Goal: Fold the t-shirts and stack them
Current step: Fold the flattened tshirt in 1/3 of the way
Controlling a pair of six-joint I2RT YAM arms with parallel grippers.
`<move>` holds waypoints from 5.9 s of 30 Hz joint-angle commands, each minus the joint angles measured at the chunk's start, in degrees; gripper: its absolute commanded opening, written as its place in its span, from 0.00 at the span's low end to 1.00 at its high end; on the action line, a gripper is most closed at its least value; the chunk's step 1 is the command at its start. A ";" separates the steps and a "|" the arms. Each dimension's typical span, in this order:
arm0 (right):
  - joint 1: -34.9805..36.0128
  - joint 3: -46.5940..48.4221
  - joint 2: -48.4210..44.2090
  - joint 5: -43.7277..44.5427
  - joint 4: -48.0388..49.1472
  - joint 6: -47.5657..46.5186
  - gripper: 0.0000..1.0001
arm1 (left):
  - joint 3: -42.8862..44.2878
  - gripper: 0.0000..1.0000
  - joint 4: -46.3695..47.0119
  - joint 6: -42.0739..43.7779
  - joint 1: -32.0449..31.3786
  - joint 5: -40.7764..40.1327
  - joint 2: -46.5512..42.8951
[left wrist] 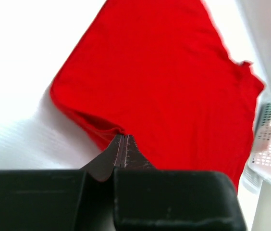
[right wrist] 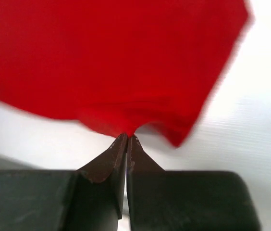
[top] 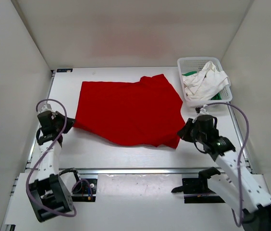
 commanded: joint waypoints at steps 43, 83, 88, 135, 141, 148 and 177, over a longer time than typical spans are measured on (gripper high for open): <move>-16.28 37.13 65.39 -5.92 26.03 -11.39 0.00 | 14.62 0.07 20.34 -11.23 -2.33 -7.22 42.04; -8.01 3.30 32.00 0.39 34.93 -4.44 0.29 | -5.69 0.41 18.42 -12.64 -0.13 -12.05 21.02; -9.15 -1.97 30.67 3.31 34.47 -3.57 0.38 | -4.29 0.39 19.83 -13.79 -0.48 -11.16 25.34; -23.04 -25.27 8.36 -5.13 25.00 3.55 0.00 | -9.11 0.00 0.86 -3.68 6.73 -13.70 11.40; -23.22 -24.40 0.27 -3.73 18.66 3.47 0.03 | -11.67 0.20 -5.84 -2.36 3.75 -17.76 0.12; -21.91 -18.87 0.79 -2.34 17.61 0.83 0.45 | -7.99 0.53 -3.55 -1.48 2.87 -17.75 -0.50; 3.14 0.38 45.61 -2.85 44.76 2.15 0.35 | -11.57 0.29 23.96 -4.29 -42.84 -16.00 17.08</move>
